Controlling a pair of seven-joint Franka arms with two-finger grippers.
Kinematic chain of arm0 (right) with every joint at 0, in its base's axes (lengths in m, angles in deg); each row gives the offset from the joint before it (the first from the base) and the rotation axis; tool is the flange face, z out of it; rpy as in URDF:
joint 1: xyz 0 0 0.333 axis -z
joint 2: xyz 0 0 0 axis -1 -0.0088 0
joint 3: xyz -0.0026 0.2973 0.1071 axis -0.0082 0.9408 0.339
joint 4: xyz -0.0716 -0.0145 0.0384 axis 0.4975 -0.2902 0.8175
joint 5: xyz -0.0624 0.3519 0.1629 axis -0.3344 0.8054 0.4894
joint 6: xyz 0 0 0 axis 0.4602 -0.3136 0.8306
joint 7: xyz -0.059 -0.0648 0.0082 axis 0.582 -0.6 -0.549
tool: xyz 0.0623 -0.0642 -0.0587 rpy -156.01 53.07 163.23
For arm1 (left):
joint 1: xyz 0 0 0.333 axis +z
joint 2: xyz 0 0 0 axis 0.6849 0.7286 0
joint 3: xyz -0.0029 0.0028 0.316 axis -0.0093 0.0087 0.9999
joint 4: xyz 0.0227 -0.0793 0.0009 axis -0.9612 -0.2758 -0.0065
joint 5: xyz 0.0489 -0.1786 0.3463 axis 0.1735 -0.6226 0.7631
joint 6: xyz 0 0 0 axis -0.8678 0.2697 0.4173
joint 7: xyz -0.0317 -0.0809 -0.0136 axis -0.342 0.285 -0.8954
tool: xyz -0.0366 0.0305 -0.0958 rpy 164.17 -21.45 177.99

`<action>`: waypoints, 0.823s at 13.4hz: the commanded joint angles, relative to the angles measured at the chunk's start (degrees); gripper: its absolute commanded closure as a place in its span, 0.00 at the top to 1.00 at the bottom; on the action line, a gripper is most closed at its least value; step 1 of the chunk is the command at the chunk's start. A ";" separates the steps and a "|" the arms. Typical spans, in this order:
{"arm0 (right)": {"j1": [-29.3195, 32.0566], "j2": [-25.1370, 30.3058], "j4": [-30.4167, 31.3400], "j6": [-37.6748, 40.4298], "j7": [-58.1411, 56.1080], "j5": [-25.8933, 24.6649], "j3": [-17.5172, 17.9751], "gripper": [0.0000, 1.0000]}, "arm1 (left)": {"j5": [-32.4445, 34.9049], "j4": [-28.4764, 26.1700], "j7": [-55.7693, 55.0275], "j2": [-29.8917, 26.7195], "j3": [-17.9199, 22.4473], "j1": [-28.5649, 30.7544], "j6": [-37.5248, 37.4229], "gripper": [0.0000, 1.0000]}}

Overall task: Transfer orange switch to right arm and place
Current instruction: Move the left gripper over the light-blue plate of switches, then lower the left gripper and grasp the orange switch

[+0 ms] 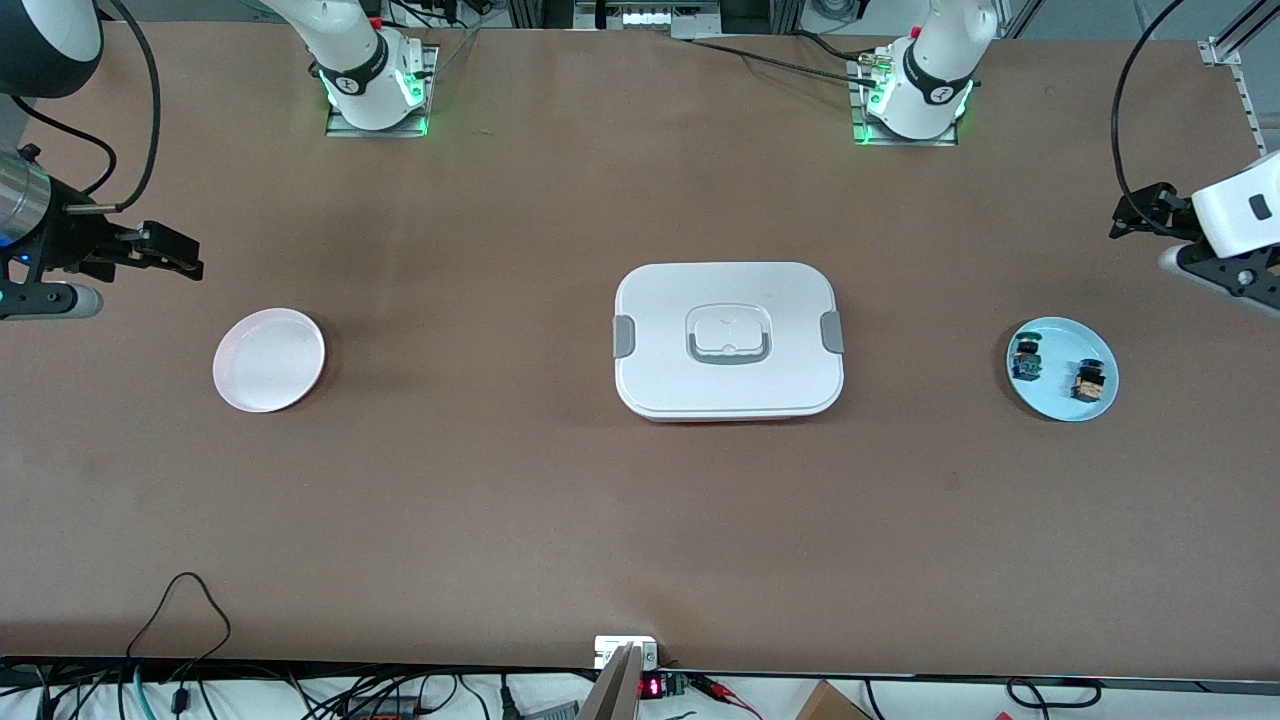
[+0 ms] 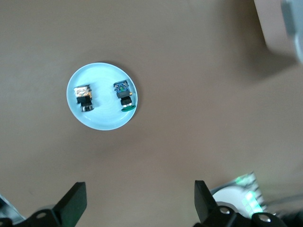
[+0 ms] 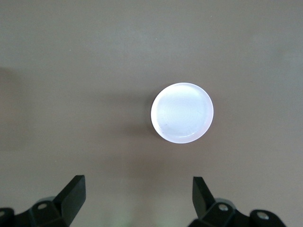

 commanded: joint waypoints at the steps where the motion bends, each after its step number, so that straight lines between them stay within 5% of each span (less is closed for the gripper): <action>1: -0.32 0.12 -0.62 0.25 -0.43 -0.66 0.34 1.00 | 3.06 0.23 19.95 4.16 -0.16 1.80 1.93 1.00; 11: -0.40 1.86 2.71 -4.40 -0.42 0.04 0.43 1.00 | 3.86 -10.74 64.02 14.89 -0.33 8.21 34.00 1.00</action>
